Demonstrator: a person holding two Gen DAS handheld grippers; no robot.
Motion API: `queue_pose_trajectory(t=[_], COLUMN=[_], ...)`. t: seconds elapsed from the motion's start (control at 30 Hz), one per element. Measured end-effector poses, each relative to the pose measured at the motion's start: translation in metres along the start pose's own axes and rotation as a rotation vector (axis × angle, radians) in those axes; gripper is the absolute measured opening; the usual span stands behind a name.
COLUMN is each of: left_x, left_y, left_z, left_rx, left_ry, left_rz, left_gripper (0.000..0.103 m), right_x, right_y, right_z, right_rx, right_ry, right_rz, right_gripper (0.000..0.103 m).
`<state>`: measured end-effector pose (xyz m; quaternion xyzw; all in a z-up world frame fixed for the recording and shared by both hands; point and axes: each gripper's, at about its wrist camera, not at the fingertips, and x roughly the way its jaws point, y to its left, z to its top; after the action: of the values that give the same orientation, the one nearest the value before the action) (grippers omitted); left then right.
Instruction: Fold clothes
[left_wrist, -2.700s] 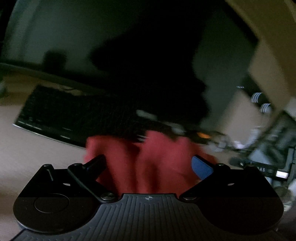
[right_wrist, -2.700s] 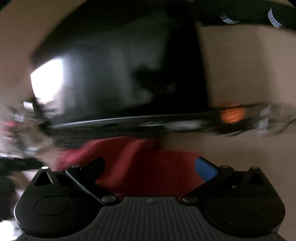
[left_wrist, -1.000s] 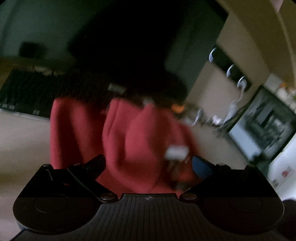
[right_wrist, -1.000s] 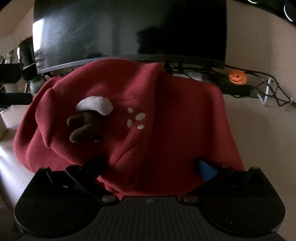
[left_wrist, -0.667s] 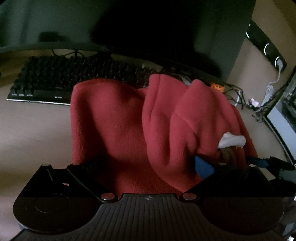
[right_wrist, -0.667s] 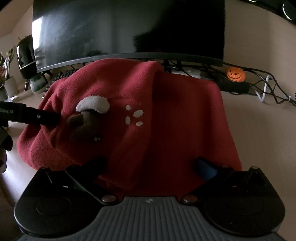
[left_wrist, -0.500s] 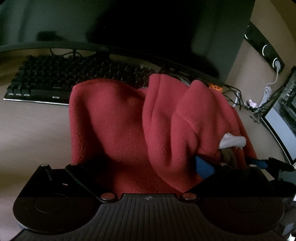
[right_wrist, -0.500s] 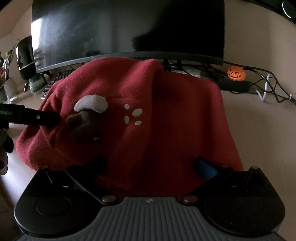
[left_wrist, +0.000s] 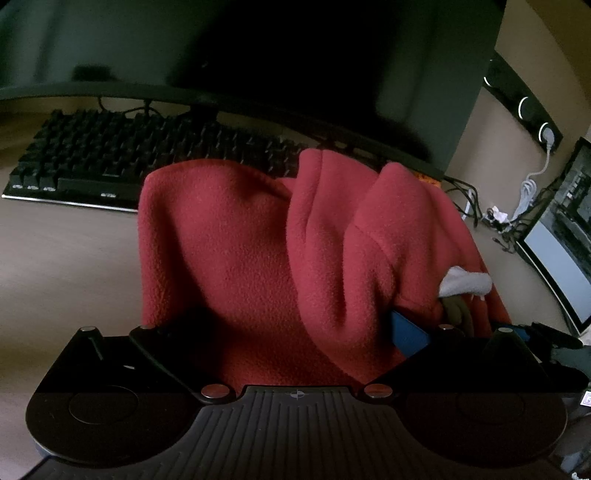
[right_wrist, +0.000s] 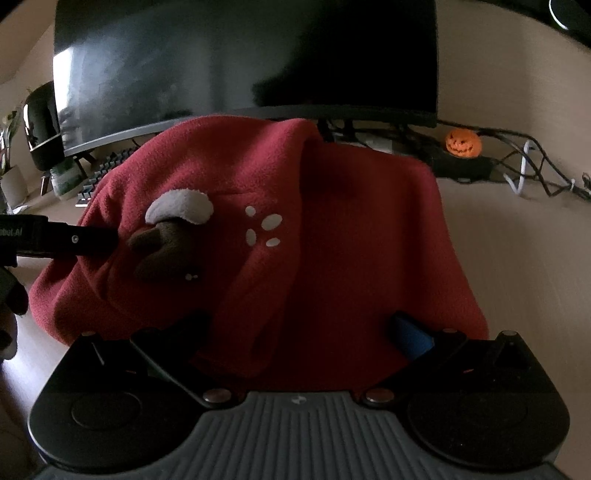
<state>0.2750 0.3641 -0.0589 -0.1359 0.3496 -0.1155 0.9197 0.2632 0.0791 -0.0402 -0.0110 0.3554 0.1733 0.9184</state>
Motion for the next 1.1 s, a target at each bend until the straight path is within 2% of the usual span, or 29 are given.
queue_pose_trajectory(t=[0.13, 0.23, 0.3, 0.4, 0.5, 0.57, 0.63, 0.7, 0.8, 0.97, 1.1], left_x=[0.0, -0.005, -0.021, -0.046, -0.059, -0.063, -0.054, -0.042, -0.018, -0.013, -0.01], left_y=[0.003, 0.013, 0.014, 0.01, 0.003, -0.004, -0.009, -0.011, -0.001, 0.004, 0.002], left_z=[0.005, 0.018, 0.026, 0.026, 0.017, 0.009, 0.006, 0.004, 0.002, 0.002, 0.0], left_rx=[0.002, -0.051, -0.075, -0.081, -0.124, -0.146, -0.126, -0.1, -0.129, -0.114, -0.105], left_ry=[0.011, 0.037, 0.035, 0.002, 0.002, 0.005, 0.018, 0.034, 0.075, 0.055, 0.024], left_rz=[-0.014, -0.043, -0.062, -0.083, -0.088, -0.098, -0.081, -0.054, -0.041, -0.067, -0.055], left_gripper=[0.103, 0.103, 0.103, 0.103, 0.103, 0.103, 0.103, 0.103, 0.103, 0.103, 0.103], right_x=[-0.008, -0.032, -0.044, -0.041, -0.021, -0.004, 0.009, 0.015, 0.016, 0.022, 0.021], right_y=[-0.004, -0.032, -0.05, -0.065, -0.059, -0.042, -0.029, -0.028, -0.035, -0.042, -0.045], right_z=[0.012, 0.039, 0.058, 0.071, 0.062, 0.045, 0.03, 0.02, 0.019, 0.016, 0.019], right_rx=[-0.016, 0.047, 0.063, 0.083, 0.1, 0.036, -0.006, 0.025, 0.084, 0.108, 0.12], right_ry=[0.044, 0.001, -0.043, -0.056, 0.0, 0.034, 0.038, 0.012, 0.03, 0.024, 0.033], right_rz=[0.061, 0.124, 0.117, 0.094, 0.1, 0.056, 0.017, 0.019, 0.044, 0.081, 0.098], right_gripper=[0.103, 0.103, 0.103, 0.103, 0.103, 0.103, 0.103, 0.103, 0.103, 0.103, 0.103])
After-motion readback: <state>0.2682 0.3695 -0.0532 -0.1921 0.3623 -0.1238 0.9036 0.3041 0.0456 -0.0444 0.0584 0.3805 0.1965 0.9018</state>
